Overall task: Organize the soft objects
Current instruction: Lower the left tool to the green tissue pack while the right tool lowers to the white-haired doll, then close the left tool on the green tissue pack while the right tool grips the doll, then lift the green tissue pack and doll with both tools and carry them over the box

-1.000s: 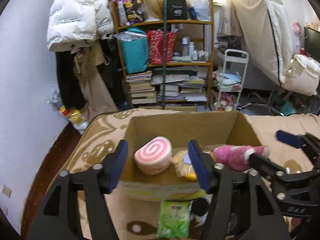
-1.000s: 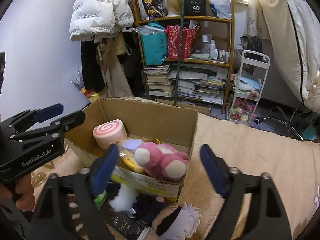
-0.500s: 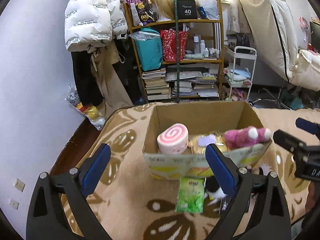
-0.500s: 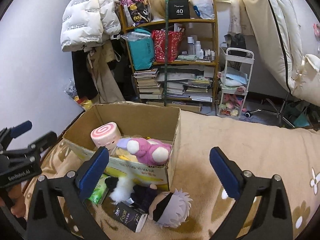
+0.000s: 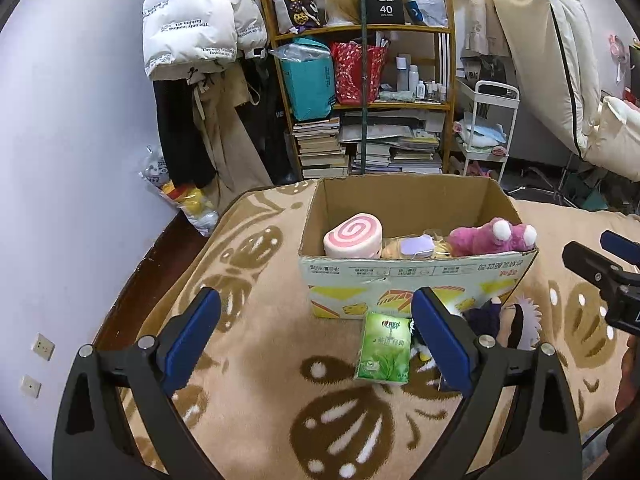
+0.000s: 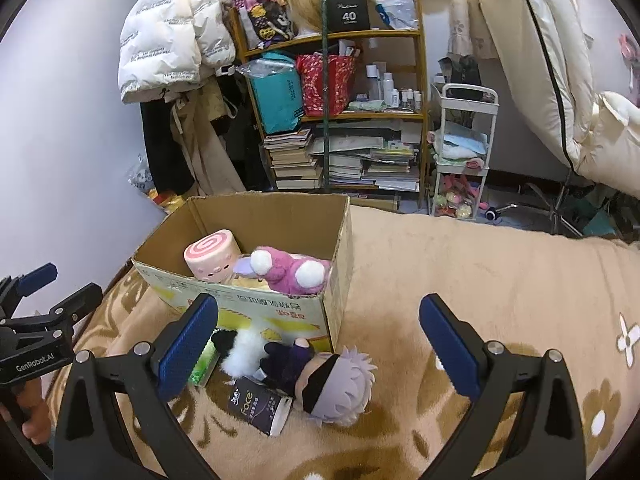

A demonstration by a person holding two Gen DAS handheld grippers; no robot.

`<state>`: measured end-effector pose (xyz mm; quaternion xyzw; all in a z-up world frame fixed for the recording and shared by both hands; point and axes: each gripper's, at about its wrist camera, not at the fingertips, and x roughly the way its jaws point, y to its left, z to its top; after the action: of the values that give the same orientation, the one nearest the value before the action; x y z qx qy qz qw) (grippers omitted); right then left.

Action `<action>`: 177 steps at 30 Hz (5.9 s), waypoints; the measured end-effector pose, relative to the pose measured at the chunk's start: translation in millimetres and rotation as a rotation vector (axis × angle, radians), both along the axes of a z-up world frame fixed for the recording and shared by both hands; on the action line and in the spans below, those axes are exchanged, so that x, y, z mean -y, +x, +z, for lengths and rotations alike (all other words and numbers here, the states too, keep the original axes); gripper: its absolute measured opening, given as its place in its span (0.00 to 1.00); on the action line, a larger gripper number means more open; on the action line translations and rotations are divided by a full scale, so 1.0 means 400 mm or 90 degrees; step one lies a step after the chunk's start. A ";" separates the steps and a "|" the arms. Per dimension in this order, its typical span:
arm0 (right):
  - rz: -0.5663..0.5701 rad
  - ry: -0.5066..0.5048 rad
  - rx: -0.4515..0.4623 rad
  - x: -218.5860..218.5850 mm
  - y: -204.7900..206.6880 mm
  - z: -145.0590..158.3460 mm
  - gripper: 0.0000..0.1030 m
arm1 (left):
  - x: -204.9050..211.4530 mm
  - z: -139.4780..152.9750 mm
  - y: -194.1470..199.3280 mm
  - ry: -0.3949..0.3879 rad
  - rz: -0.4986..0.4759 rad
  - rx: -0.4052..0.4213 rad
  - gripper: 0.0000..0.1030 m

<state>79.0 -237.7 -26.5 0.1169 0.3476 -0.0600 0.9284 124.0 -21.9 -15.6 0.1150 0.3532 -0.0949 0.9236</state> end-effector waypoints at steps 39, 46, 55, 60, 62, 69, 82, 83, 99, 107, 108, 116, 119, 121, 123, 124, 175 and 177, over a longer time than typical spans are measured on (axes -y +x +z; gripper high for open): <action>-0.030 0.022 -0.076 0.029 0.064 -0.091 1.00 | 0.066 -0.138 0.045 0.060 -0.021 -0.094 0.92; -0.039 0.042 -0.136 0.039 0.086 -0.149 1.00 | 0.092 -0.195 0.074 0.073 -0.034 -0.142 0.92; -0.021 0.034 -0.187 0.012 0.118 -0.210 1.00 | 0.116 -0.264 0.096 0.104 -0.042 -0.203 0.92; -0.011 0.029 -0.210 0.007 0.136 -0.238 1.00 | 0.127 -0.304 0.111 0.115 -0.038 -0.227 0.92; -0.008 0.031 -0.222 0.007 0.143 -0.251 1.00 | 0.130 -0.322 0.118 0.123 -0.033 -0.235 0.92; -0.001 0.024 -0.267 -0.009 0.152 -0.304 1.00 | 0.126 -0.356 0.137 0.117 -0.029 -0.264 0.92; 0.017 0.038 -0.298 -0.024 0.156 -0.335 0.95 | 0.133 -0.379 0.135 0.084 -0.055 -0.304 0.58; 0.019 0.044 -0.298 -0.023 0.155 -0.336 0.93 | 0.134 -0.383 0.133 0.084 -0.059 -0.309 0.55; 0.030 0.084 -0.303 -0.007 0.158 -0.332 0.76 | 0.128 -0.373 0.120 0.084 -0.058 -0.312 0.52; 0.033 0.075 -0.301 -0.023 0.150 -0.323 0.73 | 0.128 -0.370 0.111 0.100 -0.061 -0.300 0.52; 0.032 0.074 -0.301 -0.023 0.149 -0.321 0.72 | 0.133 -0.366 0.105 0.101 -0.061 -0.299 0.52; 0.034 0.062 -0.290 -0.026 0.146 -0.308 0.70 | 0.123 -0.365 0.099 0.098 -0.052 -0.300 0.52; 0.036 0.061 -0.285 -0.029 0.145 -0.298 0.70 | 0.116 -0.351 0.095 0.090 -0.049 -0.300 0.52; 0.034 0.063 -0.281 -0.028 0.142 -0.293 0.70 | 0.112 -0.342 0.090 0.086 -0.046 -0.298 0.52; 0.032 0.058 -0.278 -0.028 0.136 -0.285 0.70 | 0.106 -0.333 0.085 0.082 -0.045 -0.293 0.52; 0.031 0.057 -0.277 -0.027 0.133 -0.282 0.70 | 0.103 -0.329 0.083 0.080 -0.045 -0.292 0.52; -0.011 -0.064 0.165 -0.033 0.001 0.170 0.70 | 0.031 0.144 -0.003 -0.049 -0.032 0.127 0.52; -0.014 -0.059 0.174 -0.026 0.013 0.177 0.70 | 0.038 0.158 0.011 -0.054 -0.028 0.129 0.52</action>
<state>84.2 -227.4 44.4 0.0848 0.2131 -0.0696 0.9709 128.3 -36.9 47.6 0.0923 0.2509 -0.1176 0.9564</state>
